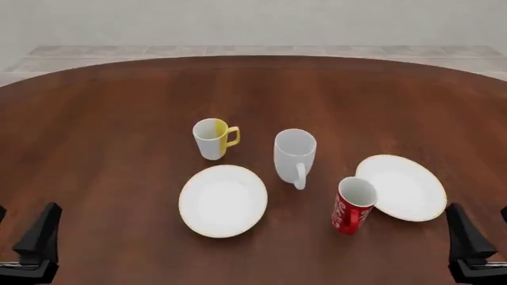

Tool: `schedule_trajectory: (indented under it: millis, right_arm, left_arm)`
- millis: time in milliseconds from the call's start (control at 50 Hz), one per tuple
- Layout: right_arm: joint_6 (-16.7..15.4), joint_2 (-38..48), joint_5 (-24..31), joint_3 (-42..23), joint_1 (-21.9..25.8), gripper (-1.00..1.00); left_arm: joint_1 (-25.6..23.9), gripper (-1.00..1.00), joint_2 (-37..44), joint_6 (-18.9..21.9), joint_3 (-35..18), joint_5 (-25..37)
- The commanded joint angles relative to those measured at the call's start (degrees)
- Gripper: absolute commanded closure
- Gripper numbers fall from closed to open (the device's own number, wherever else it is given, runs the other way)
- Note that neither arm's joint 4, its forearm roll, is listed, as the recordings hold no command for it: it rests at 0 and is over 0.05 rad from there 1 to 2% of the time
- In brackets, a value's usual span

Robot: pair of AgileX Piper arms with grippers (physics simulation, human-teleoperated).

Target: Put the white mug on the left plate.

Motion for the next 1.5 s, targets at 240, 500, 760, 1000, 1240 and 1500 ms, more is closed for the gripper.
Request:
schedule_trajectory:
  millis: [240,500,760,1000,1240,1500]
  right_arm:
    - [2.2,0.6,-0.3,0.0,0.4,-1.00]
    - [1.3,4.0,-2.9,-0.5,2.4,-1.00]
    - [0.4,9.4,-0.9,-7.7,3.2,-1.00]
    - [-2.0,16.3,2.6,-16.5,6.9,-1.00]
    - [-4.8,22.1,6.0,-24.8,8.3,-1.00]
    - [-1.8,31.3,10.6,-34.5,9.1,-1.00]
  left_arm:
    - [0.0,-1.00,0.3,0.0,-0.1,-0.1]
    - [0.0,-1.00,0.3,0.0,-0.1,-0.1]
    - [0.0,-1.00,0.3,0.0,-0.1,-0.1]
    - [0.0,-1.00,0.3,0.0,-0.1,-0.1]
    - [0.0,-1.00,0.3,0.0,-0.1,-0.1]
    - [0.0,-1.00,0.3,0.0,-0.1,-0.1]
